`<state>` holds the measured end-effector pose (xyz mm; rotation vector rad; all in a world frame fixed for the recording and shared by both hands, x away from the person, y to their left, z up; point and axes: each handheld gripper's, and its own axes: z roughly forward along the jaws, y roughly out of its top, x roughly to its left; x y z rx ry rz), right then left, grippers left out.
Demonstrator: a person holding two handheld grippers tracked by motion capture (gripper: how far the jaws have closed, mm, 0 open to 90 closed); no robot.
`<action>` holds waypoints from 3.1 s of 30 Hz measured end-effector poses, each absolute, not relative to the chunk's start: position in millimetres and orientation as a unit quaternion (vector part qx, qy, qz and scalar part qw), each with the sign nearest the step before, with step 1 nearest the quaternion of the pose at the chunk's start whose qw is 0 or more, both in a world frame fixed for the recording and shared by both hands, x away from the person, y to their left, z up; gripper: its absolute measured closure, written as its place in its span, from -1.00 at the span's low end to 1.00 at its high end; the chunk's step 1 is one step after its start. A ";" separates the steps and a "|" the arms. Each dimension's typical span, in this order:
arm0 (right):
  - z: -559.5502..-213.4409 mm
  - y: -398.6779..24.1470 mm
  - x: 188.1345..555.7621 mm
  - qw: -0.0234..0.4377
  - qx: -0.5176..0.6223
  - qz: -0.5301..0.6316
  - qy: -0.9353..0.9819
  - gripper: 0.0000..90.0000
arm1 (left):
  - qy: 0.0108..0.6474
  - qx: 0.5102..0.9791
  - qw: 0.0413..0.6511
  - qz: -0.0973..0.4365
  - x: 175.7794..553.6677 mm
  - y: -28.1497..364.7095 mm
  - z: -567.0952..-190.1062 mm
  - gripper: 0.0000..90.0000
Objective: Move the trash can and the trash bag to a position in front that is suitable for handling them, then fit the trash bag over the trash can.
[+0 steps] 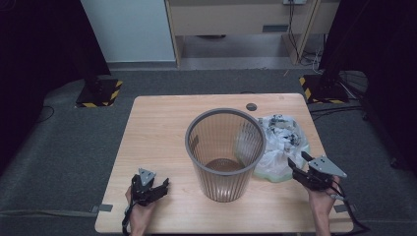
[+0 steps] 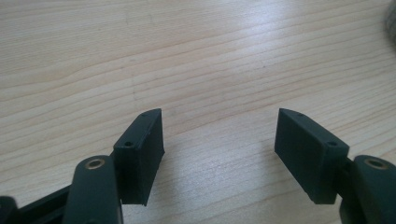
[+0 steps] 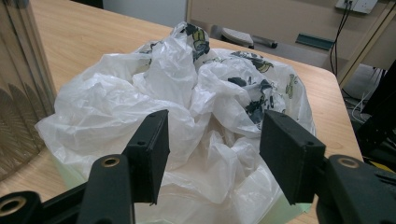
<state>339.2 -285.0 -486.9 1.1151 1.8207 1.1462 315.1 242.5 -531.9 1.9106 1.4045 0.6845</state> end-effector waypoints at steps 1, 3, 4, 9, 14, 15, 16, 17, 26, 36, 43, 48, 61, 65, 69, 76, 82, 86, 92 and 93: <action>-486.5 -285.5 339.1 0.352 0.431 0.442 0.704 -0.10 | 0.538 0.730 0.331 0.262 315.2 243.5 -532.0 -0.28; -486.4 -285.9 339.1 0.352 0.435 0.443 0.701 -0.14 | 0.540 0.729 0.331 0.260 315.8 245.7 -532.0 -0.28; -486.4 -286.3 339.4 0.350 0.436 0.443 0.701 -0.16 | 0.542 0.727 0.332 0.259 315.9 247.0 -531.9 -0.28; -487.9 -286.5 340.5 0.347 0.441 0.445 0.698 -0.27 | 0.545 0.722 0.337 0.261 314.2 251.7 -531.2 -0.28; -485.0 -287.5 340.5 0.347 0.443 0.448 0.695 -0.39 | 0.549 0.719 0.336 0.262 314.6 254.8 -531.1 -0.29; -483.8 -288.3 340.3 0.350 0.443 0.449 0.692 -0.41 | 0.549 0.720 0.335 0.262 314.8 255.0 -531.7 -0.29; -482.8 -288.8 339.9 0.352 0.445 0.449 0.690 -0.43 | 0.549 0.721 0.333 0.260 315.1 254.9 -531.9 -0.29; -481.9 -289.5 339.7 0.353 0.445 0.450 0.689 -0.45 | 0.549 0.721 0.333 0.260 315.2 254.7 -532.0 -0.29; -481.2 -291.2 339.8 0.358 0.448 0.451 0.685 -0.50 | 0.552 0.726 0.323 0.254 317.1 253.8 -532.6 -0.29; -469.5 -278.3 351.9 0.357 0.439 0.466 0.681 -0.61 | 0.557 0.726 0.318 0.249 319.0 254.0 -533.1 -0.33; -466.3 -264.2 383.2 0.334 0.464 0.465 0.676 -0.78 | 0.556 0.727 0.317 0.249 319.6 253.8 -533.2 -0.36; -471.0 -256.5 398.0 0.319 0.465 0.463 0.684 -0.82 | 0.558 0.726 0.315 0.248 320.2 251.8 -533.6 -0.43; -506.3 -236.8 436.7 0.294 0.492 0.386 0.723 -0.55 | 0.561 0.727 0.311 0.247 320.6 249.1 -533.6 -0.53; -510.7 -235.8 438.6 0.281 0.498 0.373 0.731 -0.08 | 0.560 0.727 0.311 0.247 320.7 249.0 -533.6 -0.53; -513.4 -234.8 437.9 0.280 0.505 0.367 0.730 0.30 | 0.560 0.727 0.311 0.247 320.7 249.0 -533.6 -0.54; -513.5 -235.5 432.0 0.304 0.500 0.372 0.720 0.70 | 0.560 0.727 0.311 0.246 320.7 249.0 -533.6 -0.54; -493.7 -242.6 422.7 0.318 0.495 0.398 0.704 0.74 | 0.560 0.727 0.311 0.246 320.7 249.0 -533.6 -0.54; -475.1 -248.1 412.6 0.337 0.482 0.415 0.694 0.74 | 0.561 0.726 0.311 0.246 320.7 248.8 -533.6 -0.54; -444.6 -256.4 396.7 0.361 0.465 0.445 0.675 0.74 | 0.562 0.726 0.311 0.247 320.7 248.4 -533.7 -0.55; -439.0 -257.6 394.1 0.364 0.463 0.451 0.671 0.74 | 0.562 0.726 0.311 0.247 320.7 248.4 -533.7 -0.55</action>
